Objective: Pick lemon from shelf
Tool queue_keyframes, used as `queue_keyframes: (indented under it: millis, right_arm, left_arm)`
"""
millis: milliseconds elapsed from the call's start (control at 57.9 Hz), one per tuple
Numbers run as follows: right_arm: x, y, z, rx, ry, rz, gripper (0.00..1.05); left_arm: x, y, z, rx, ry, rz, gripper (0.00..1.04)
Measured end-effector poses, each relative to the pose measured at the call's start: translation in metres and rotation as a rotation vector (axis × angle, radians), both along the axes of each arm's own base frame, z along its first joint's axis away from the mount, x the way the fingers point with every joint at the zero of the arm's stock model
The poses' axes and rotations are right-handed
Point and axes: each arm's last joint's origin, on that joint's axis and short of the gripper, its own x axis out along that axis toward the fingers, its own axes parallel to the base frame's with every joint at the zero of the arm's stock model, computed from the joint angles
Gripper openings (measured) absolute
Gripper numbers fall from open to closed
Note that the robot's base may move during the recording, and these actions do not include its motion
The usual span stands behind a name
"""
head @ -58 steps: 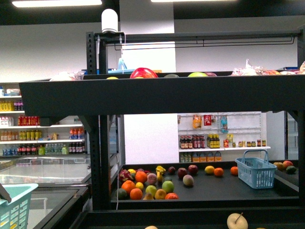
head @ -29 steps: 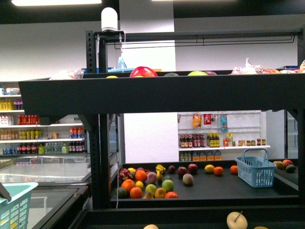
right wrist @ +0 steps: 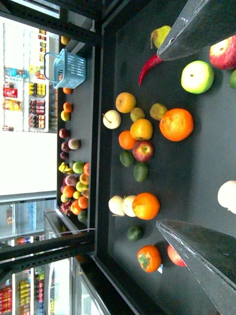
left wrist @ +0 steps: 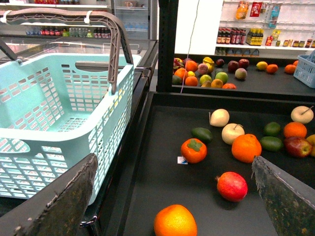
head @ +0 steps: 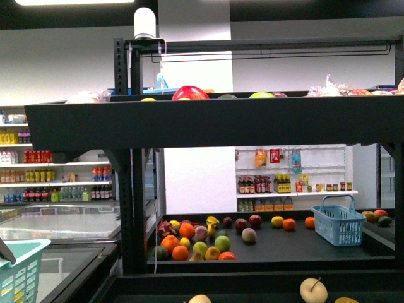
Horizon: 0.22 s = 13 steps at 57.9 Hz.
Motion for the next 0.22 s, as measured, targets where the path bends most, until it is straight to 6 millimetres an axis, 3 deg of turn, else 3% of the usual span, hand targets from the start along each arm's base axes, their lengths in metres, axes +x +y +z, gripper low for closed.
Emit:
queue_keyframes:
  millis: [224]
  right_arm:
    - [0.0,0.0,0.0,0.0,0.0,0.0,0.97]
  left_arm:
    - [0.0,0.0,0.0,0.0,0.0,0.0,0.97]
